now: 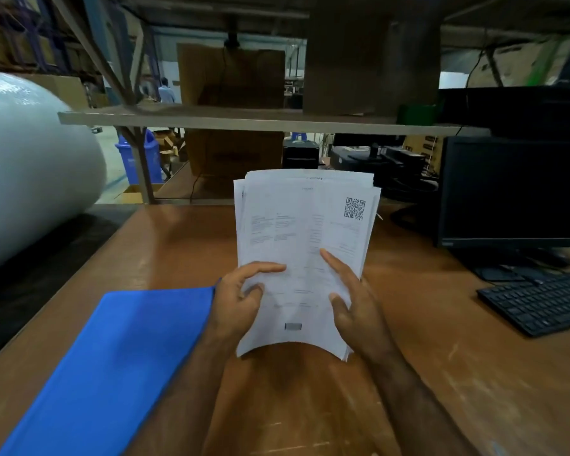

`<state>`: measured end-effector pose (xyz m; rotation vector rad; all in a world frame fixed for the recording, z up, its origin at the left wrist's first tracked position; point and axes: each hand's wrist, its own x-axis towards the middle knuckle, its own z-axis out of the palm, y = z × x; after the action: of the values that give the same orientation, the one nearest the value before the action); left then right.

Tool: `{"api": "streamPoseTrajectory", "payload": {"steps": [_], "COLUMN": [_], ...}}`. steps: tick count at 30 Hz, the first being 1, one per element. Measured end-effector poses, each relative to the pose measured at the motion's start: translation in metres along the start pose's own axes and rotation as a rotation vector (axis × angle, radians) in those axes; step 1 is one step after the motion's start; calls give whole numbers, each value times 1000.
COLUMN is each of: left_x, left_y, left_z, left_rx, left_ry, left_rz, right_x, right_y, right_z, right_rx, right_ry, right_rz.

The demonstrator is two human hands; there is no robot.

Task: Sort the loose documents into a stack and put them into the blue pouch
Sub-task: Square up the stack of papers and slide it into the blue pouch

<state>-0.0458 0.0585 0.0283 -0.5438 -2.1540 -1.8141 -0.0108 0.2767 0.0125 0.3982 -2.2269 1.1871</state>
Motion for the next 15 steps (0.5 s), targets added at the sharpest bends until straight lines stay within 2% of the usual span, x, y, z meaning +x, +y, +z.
{"api": "streamPoseTrajectory", "payload": {"steps": [3, 6, 10, 13, 15], "left_x": [10, 5, -14, 0, 7], "left_y": [12, 6, -16, -12, -10], "left_z": [2, 4, 19, 15, 13], "left_rx": [-33, -22, -16, 33, 44], "left_ry": [44, 39, 55, 71, 55], "left_rz": [56, 80, -47, 70, 88], "right_x": [14, 7, -15, -6, -4], "right_y": [-5, 3, 25, 24, 23], "right_z": [-3, -2, 10, 7, 4], "right_rx": [-2, -22, -93, -96, -88], "right_ry": [85, 86, 30, 84, 101], "right_rz": [-25, -38, -26, -24, -22]}}
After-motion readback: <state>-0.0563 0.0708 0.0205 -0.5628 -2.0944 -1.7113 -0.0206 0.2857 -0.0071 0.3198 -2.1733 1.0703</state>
